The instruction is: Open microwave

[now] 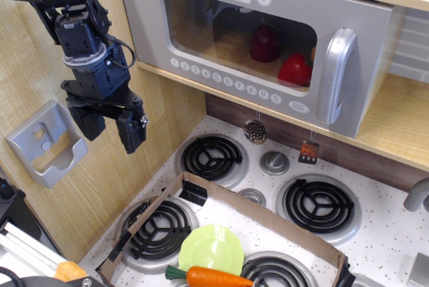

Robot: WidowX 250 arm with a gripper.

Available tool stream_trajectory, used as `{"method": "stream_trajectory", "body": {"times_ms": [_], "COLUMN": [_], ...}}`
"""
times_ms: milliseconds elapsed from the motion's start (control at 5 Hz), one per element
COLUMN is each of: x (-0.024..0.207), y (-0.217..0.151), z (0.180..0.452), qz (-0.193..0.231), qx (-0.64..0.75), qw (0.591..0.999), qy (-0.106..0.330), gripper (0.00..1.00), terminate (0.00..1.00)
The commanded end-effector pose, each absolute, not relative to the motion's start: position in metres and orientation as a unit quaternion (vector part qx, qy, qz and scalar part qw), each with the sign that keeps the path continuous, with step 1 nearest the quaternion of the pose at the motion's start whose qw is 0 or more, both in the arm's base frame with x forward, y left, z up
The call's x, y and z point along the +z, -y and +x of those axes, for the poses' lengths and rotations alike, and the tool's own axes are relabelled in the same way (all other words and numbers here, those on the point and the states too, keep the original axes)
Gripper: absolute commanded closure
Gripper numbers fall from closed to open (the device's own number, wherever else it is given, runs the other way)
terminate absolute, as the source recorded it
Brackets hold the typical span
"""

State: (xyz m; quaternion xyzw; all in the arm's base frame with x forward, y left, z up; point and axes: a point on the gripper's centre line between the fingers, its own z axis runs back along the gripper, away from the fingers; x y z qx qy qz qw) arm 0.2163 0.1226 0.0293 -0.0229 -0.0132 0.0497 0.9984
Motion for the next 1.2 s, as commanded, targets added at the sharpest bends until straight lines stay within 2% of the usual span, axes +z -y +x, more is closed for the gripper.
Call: {"method": "stream_trajectory", "body": {"times_ms": [0,200,400,600,800,1000], "x": [0.029,0.033,0.048,0.057,0.073,0.09], "y": [-0.123,-0.095,-0.068,-0.045,-0.024,-0.001], "z": [0.216,0.221,0.231,0.244,0.255,0.268], "qz": [-0.023,-0.03,-0.012,-0.013,-0.049,-0.068], "qx": [0.05,0.043,0.052,0.035,-0.004,-0.014], "qw": [0.998,0.998,0.996,0.995,0.994,0.994], "qy": [0.013,0.043,0.071,0.087,0.095,0.08], "gripper": [0.0,0.0,0.0,0.0,0.0,0.0], "terminate": [0.0,0.0,0.0,0.0,0.0,0.0]}}
